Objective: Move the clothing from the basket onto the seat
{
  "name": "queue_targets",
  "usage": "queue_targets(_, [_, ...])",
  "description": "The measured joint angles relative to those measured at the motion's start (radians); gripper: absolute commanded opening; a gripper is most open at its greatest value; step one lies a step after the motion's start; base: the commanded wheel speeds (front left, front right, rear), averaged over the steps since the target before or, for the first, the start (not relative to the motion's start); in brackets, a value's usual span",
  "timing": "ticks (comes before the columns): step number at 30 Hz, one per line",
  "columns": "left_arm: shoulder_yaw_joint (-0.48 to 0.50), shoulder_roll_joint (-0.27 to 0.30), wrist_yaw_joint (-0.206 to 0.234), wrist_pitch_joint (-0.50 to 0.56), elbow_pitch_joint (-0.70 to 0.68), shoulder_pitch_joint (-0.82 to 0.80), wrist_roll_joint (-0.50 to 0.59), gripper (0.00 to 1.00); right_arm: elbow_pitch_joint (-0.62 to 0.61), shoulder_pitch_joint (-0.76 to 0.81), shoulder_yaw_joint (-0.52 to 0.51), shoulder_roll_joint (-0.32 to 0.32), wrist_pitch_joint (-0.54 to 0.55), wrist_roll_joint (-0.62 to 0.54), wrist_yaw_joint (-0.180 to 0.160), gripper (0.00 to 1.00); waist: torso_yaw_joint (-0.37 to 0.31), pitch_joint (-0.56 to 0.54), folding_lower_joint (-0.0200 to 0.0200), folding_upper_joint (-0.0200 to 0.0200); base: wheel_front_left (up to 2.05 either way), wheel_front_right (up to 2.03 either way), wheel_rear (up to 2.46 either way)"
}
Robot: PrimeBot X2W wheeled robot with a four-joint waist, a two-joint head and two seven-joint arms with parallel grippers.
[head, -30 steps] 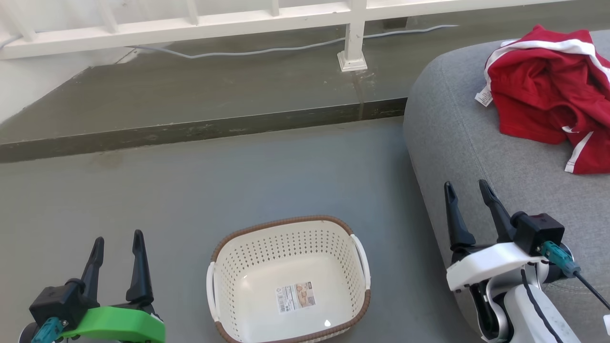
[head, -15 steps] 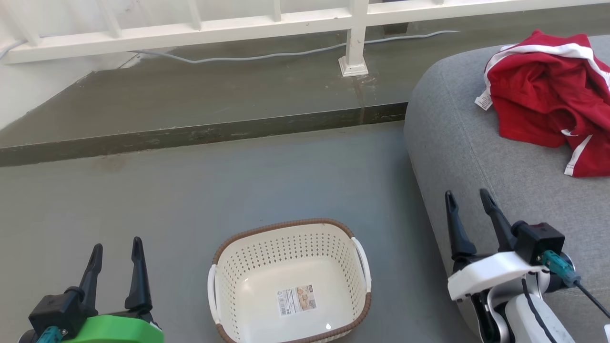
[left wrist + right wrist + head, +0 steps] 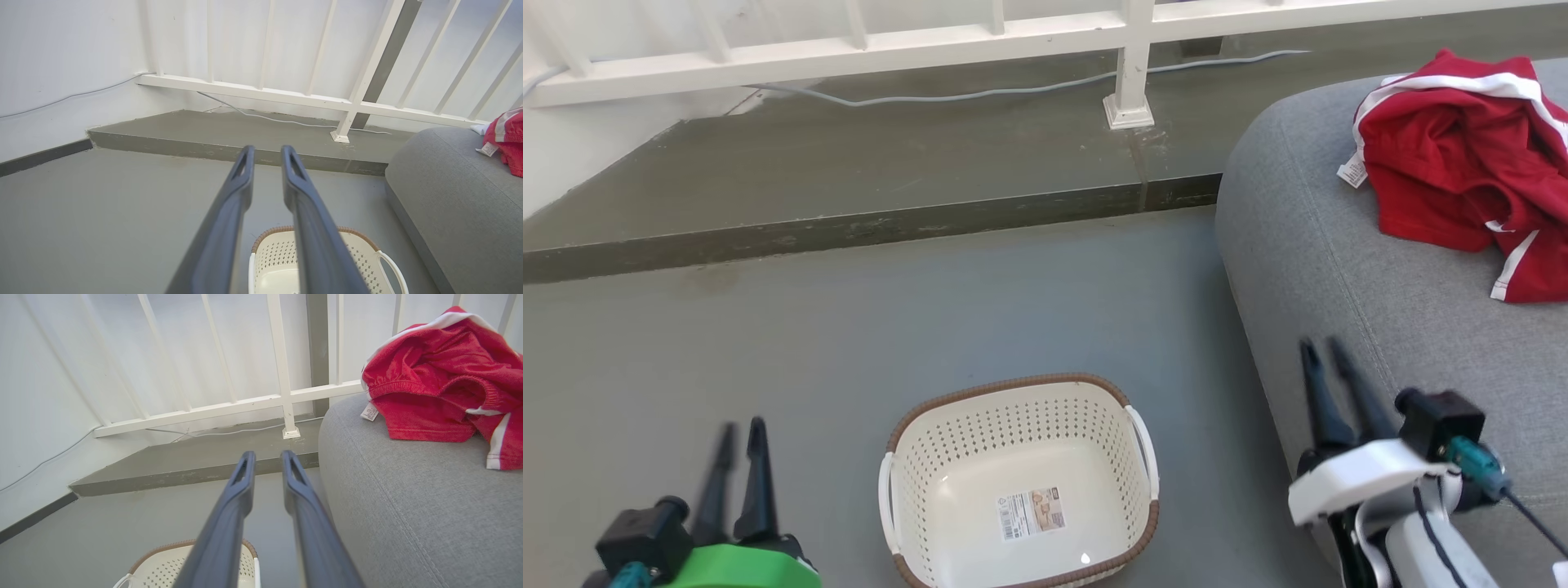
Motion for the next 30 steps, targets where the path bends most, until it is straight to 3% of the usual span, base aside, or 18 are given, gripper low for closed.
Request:
queue_targets(12, [-0.002, -0.021, -0.012, 0.010, 0.016, 0.002, -0.085, 0.00, 0.012, 0.028, -0.002, 0.002, 0.005, 0.083, 0.010, 0.00, 0.004, -0.004, 0.0000, 0.0000, 0.00, 0.00, 0.00])
queue_targets(30, [0.035, -0.030, -0.044, 0.071, 0.046, -0.001, -0.305, 0.00, 0.008, 0.028, -0.056, 0.005, 0.068, 0.365, 0.030, 0.00, 0.012, -0.010, 0.0000, 0.0000, 0.00, 0.00, 0.00])
